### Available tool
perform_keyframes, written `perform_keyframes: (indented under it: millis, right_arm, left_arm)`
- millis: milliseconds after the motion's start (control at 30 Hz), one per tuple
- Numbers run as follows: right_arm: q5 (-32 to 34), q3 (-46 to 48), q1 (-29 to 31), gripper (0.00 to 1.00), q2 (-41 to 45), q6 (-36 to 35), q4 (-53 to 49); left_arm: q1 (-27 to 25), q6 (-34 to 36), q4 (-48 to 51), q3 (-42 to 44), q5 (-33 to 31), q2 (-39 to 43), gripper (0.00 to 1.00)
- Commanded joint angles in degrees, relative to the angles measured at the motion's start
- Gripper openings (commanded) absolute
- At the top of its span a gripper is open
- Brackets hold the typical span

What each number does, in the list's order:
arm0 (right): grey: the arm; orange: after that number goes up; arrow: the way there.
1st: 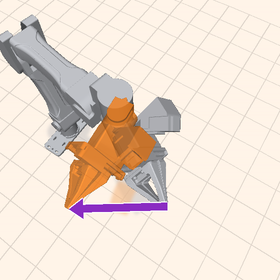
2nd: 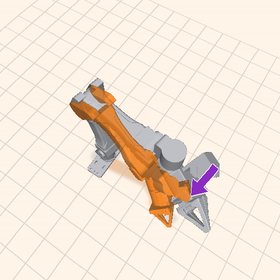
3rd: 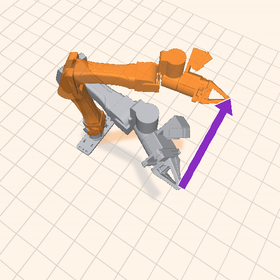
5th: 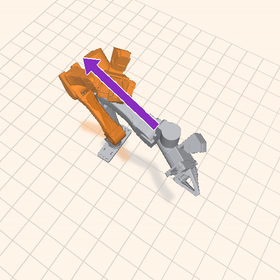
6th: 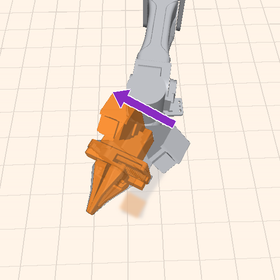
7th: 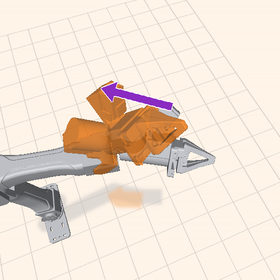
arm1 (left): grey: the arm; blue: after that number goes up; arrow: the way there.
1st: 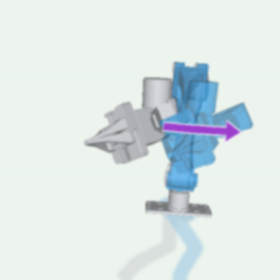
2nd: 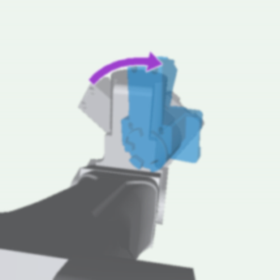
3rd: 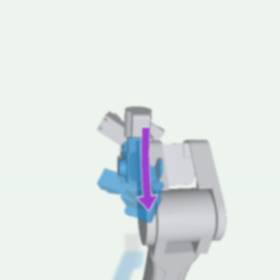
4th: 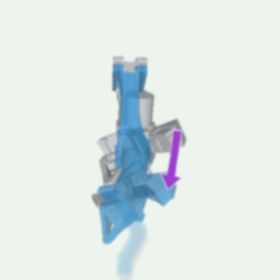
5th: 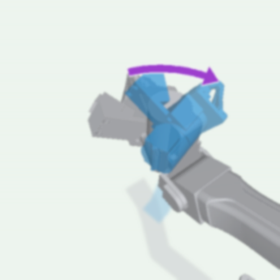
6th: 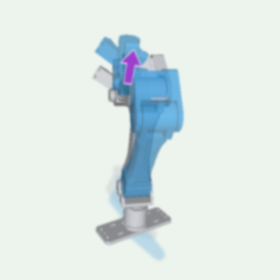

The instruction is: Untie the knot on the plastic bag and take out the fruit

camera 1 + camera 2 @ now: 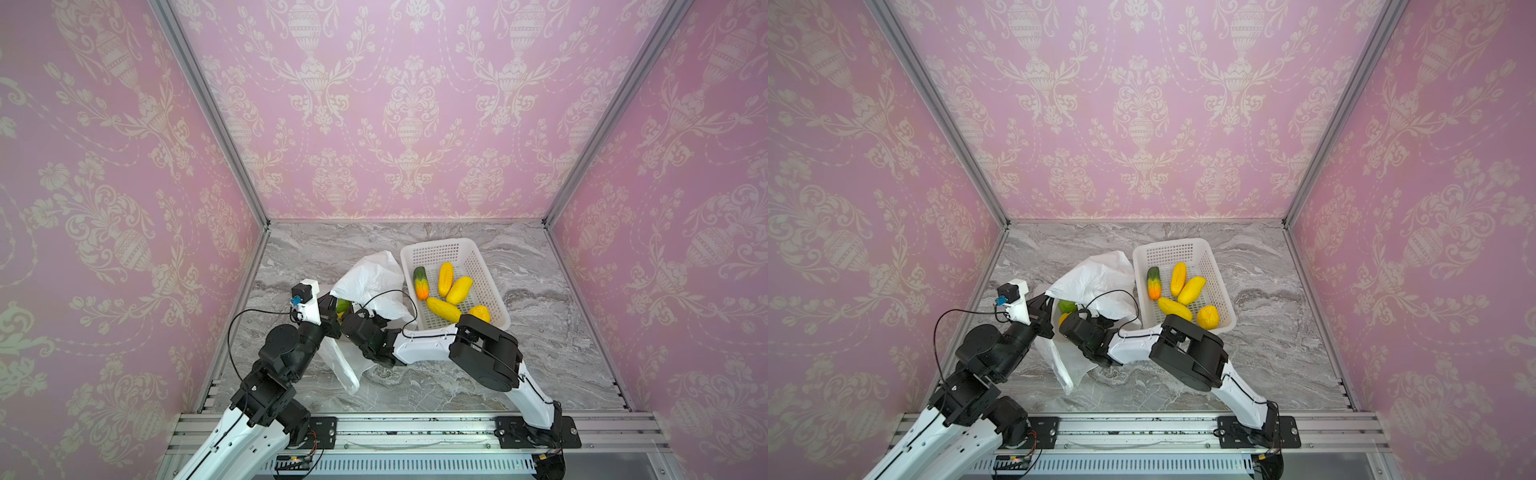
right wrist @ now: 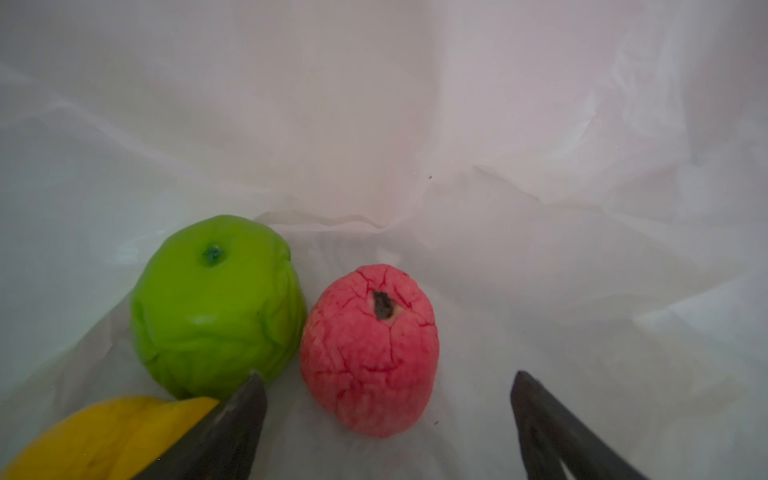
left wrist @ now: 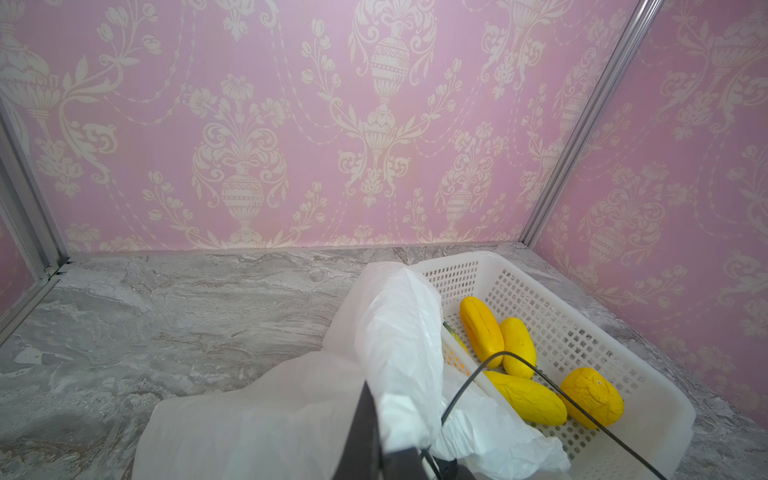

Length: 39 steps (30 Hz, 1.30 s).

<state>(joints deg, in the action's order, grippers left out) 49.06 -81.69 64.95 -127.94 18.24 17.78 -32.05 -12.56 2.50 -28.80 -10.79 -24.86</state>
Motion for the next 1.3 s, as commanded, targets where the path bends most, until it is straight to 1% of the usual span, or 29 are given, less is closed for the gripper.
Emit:
perform_keyframes:
  millis: [0,200,333,400,500,633,767,867,900,1033,1100,1267]
  right_arm:
    - [0.77,-2.37,-0.9,1.0,-2.18,0.26,-0.98]
    - [-3.98,-6.54,-2.92,0.99,-6.26,0.61,-1.62]
    - [-6.62,-9.71,-3.99,0.95,-8.44,1.01,-3.42]
    - [-7.66,-10.56,-4.32,0.87,-8.99,0.51,-3.71]
    - [-9.1,-9.8,-4.35,0.72,-8.45,-1.19,-1.77]
    - [-11.43,-4.28,-4.22,0.54,-5.15,-3.1,4.53]
    - [-10.67,5.31,-2.68,0.43,0.92,-5.35,12.89]
    - [-10.1,13.54,-0.81,0.39,6.57,-7.18,19.77]
    - [-10.25,17.99,-0.14,0.38,9.03,-7.62,22.16]
    - [-9.57,27.45,3.32,0.35,16.2,-10.35,29.28]
    - [-7.76,30.22,5.1,0.33,18.44,-11.49,31.7]
    - [-6.77,33.67,7.55,0.32,21.36,-13.22,35.96]
  left_arm:
    - [0.15,0.35,0.05,-1.51,1.72,-0.03,0.0]
    - [0.2,0.41,-0.24,-1.35,2.3,0.03,0.0]
    - [0.2,0.55,-0.42,-1.32,2.41,-0.03,0.0]
    - [0.22,0.67,-0.41,-1.32,2.58,-0.15,0.0]
    - [0.15,0.76,-0.67,-1.31,2.64,-0.32,0.0]
    - [0.16,1.02,-0.69,-1.38,2.54,-0.36,0.0]
    - [0.21,1.03,-0.58,-1.33,2.23,0.02,0.0]
    - [0.15,1.04,-0.82,-0.73,2.22,2.14,0.0]
    - [0.15,1.05,-1.14,-0.25,2.29,3.41,0.0]
    - [0.15,0.78,-1.8,1.42,1.75,7.55,0.0]
    - [0.15,0.69,-1.73,1.64,1.13,8.1,0.0]
    - [0.19,0.56,-1.55,1.68,0.12,7.99,0.0]
